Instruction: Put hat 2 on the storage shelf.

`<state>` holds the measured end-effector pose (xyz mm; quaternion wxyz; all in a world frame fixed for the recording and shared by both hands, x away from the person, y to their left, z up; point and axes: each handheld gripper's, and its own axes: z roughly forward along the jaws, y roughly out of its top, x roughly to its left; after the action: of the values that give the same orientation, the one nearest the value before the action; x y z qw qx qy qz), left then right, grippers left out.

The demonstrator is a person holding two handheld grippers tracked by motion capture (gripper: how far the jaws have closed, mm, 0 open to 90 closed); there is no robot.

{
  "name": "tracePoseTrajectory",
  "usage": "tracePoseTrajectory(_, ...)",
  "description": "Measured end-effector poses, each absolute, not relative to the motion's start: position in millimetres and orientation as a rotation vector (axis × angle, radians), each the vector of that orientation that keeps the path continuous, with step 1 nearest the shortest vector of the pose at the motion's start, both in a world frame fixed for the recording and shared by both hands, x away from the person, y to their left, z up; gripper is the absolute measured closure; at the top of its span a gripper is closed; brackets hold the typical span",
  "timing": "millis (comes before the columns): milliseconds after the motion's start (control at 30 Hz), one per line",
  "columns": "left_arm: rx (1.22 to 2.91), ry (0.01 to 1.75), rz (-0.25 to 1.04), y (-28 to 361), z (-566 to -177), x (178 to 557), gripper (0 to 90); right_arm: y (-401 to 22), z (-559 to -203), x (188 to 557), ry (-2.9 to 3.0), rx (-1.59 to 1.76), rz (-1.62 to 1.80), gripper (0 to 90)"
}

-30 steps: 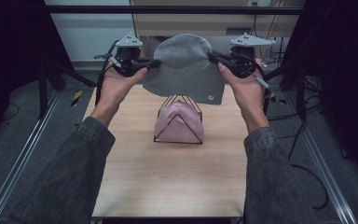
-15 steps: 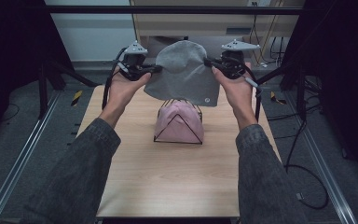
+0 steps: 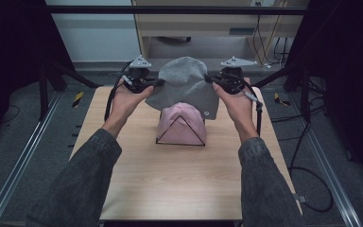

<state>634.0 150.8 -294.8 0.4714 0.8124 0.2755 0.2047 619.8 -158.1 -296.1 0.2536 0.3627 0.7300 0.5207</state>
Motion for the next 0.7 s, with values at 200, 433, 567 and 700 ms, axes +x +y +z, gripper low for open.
tracePoseTrajectory(200, 1.997, 0.681, 0.5, 153, -302, 629, 87.6, -161, -307, 617, 1.993, 1.009, 1.423, 86.2)
tracePoseTrajectory(433, 2.006, 0.691, 0.495, 156, -310, 624, 87.6, -160, -315, 613, 2.007, 1.007, 1.424, 86.2)
tracePoseTrajectory(567, 2.013, 0.699, 0.487, 156, -318, 623, 87.6, -159, -319, 612, 2.018, 1.007, 1.422, 86.2)
tracePoseTrajectory(700, 2.014, 0.716, 0.473, 158, -327, 623, 87.6, -157, -326, 613, 2.037, 1.015, 1.418, 86.2)
